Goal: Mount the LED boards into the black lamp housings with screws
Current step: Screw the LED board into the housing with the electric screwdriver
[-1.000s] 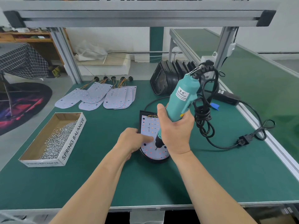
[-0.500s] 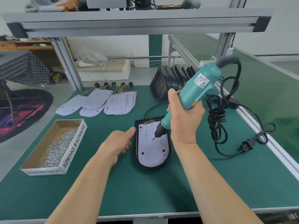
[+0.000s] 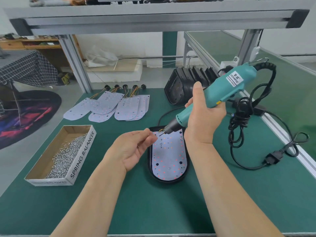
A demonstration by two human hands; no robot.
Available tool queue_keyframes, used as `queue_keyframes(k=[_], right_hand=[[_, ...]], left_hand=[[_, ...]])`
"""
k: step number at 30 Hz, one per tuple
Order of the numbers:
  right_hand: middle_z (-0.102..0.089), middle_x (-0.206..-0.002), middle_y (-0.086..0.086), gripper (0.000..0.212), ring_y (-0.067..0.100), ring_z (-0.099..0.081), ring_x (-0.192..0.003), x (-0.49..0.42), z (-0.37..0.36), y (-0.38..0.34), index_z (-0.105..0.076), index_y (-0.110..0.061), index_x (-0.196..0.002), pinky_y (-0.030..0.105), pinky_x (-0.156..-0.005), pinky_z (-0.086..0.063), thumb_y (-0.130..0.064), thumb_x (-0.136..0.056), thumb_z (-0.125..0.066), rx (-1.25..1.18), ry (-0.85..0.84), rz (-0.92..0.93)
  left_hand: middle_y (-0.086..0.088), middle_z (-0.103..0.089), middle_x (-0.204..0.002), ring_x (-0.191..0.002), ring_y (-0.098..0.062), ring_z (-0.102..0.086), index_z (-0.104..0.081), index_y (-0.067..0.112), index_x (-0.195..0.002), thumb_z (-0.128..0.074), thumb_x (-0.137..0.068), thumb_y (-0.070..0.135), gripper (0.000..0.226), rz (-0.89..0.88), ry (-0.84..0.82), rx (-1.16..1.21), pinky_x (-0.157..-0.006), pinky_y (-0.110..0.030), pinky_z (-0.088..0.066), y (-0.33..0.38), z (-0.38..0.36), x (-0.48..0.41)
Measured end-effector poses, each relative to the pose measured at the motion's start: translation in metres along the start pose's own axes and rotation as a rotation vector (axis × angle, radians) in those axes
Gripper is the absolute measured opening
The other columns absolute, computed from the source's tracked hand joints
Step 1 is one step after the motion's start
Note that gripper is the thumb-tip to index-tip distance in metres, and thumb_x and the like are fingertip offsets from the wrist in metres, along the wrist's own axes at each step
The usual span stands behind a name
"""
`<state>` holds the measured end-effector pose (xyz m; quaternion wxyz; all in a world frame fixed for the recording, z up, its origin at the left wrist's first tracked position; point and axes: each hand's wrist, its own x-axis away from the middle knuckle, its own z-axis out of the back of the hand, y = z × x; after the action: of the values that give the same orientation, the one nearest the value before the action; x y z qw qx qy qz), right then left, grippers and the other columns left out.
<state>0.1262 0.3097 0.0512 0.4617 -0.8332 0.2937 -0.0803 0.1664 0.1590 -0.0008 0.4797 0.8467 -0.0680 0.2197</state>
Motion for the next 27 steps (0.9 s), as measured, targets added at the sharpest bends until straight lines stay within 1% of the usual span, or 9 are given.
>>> queue_keyframes(k=[3, 5, 7, 8, 11, 14, 18, 22, 27], right_hand=[[-0.055, -0.063, 0.008, 0.026, 0.019, -0.052, -0.053, 0.002, -0.004, -0.001, -0.051, -0.018, -0.077, 0.027, -0.054, -0.047, -0.016, -0.089, -0.074, -0.020, -0.002, 0.006], [-0.054, -0.062, 0.008, 0.025, 0.020, -0.052, -0.053, 0.004, -0.006, -0.001, -0.051, -0.017, -0.078, 0.027, -0.054, -0.047, -0.016, -0.089, -0.074, -0.030, -0.005, 0.012], [-0.054, -0.061, 0.007, 0.024, 0.020, -0.052, -0.053, 0.005, -0.008, -0.002, -0.052, -0.015, -0.079, 0.027, -0.054, -0.047, -0.016, -0.089, -0.074, -0.038, -0.006, 0.014], [-0.054, -0.060, 0.007, 0.024, 0.020, -0.052, -0.053, 0.005, -0.009, -0.002, -0.051, -0.015, -0.080, 0.027, -0.054, -0.047, -0.016, -0.089, -0.074, -0.042, -0.003, 0.017], [-0.052, -0.059, 0.007, 0.025, 0.020, -0.050, -0.052, 0.004, -0.011, -0.005, -0.050, -0.012, -0.082, 0.027, -0.053, -0.046, -0.013, -0.090, -0.074, -0.065, 0.015, 0.015], [-0.052, -0.058, 0.008, 0.025, 0.021, -0.049, -0.052, 0.004, -0.013, -0.006, -0.049, -0.009, -0.086, 0.026, -0.052, -0.046, -0.013, -0.090, -0.073, -0.082, 0.015, 0.004], [-0.052, -0.058, 0.008, 0.024, 0.020, -0.049, -0.051, 0.007, -0.014, -0.004, -0.050, -0.010, -0.084, 0.024, -0.051, -0.045, -0.012, -0.091, -0.073, -0.069, 0.009, 0.000], [-0.052, -0.060, 0.009, 0.023, 0.021, -0.050, -0.052, 0.007, -0.013, -0.004, -0.050, -0.008, -0.088, 0.026, -0.051, -0.046, -0.012, -0.091, -0.072, -0.075, 0.004, -0.006], [-0.052, -0.059, 0.007, 0.023, 0.021, -0.050, -0.052, 0.007, -0.013, -0.003, -0.051, -0.009, -0.087, 0.026, -0.052, -0.047, -0.013, -0.090, -0.073, -0.081, 0.002, -0.003]], left_hand=[[-0.003, -0.063, -0.059, -0.046, -0.005, -0.060, -0.064, 0.002, -0.080, -0.069, -0.091, 0.013, 0.017, 0.061, 0.012, 0.026, -0.040, -0.009, -0.046, -0.003, -0.004, 0.000], [0.000, -0.060, -0.060, -0.043, -0.003, -0.054, -0.065, 0.005, -0.080, -0.076, -0.081, 0.018, 0.017, 0.113, -0.003, 0.073, -0.037, -0.008, -0.041, -0.003, -0.005, 0.000], [-0.001, -0.059, -0.062, -0.044, -0.003, -0.054, -0.066, 0.004, -0.082, -0.078, -0.069, 0.017, 0.022, 0.154, -0.029, 0.163, -0.037, -0.008, -0.041, -0.003, -0.007, 0.002], [-0.002, -0.060, -0.063, -0.045, -0.003, -0.056, -0.065, 0.003, -0.083, -0.078, -0.067, 0.016, 0.024, 0.166, -0.038, 0.210, -0.038, -0.007, -0.042, -0.003, -0.007, 0.002], [-0.005, -0.061, -0.064, -0.047, -0.005, -0.058, -0.064, 0.001, -0.084, -0.076, -0.071, 0.012, 0.021, 0.167, -0.040, 0.284, -0.040, -0.007, -0.044, -0.003, -0.007, 0.002], [-0.006, -0.063, -0.066, -0.048, -0.006, -0.060, -0.063, 0.002, -0.081, -0.076, -0.069, 0.010, 0.019, 0.162, -0.044, 0.293, -0.039, -0.008, -0.044, -0.004, -0.007, 0.002], [-0.008, -0.063, -0.067, -0.049, -0.009, -0.062, -0.064, 0.002, -0.079, -0.076, -0.066, 0.008, 0.019, 0.169, -0.065, 0.318, -0.039, -0.009, -0.044, -0.005, -0.008, 0.002], [-0.009, -0.063, -0.066, -0.049, -0.009, -0.062, -0.063, 0.002, -0.080, -0.075, -0.067, 0.007, 0.018, 0.169, -0.069, 0.316, -0.039, -0.009, -0.044, -0.005, -0.008, 0.001], [-0.009, -0.063, -0.066, -0.049, -0.009, -0.062, -0.063, 0.002, -0.081, -0.075, -0.066, 0.007, 0.020, 0.169, -0.078, 0.316, -0.039, -0.009, -0.045, -0.006, -0.007, 0.001]])
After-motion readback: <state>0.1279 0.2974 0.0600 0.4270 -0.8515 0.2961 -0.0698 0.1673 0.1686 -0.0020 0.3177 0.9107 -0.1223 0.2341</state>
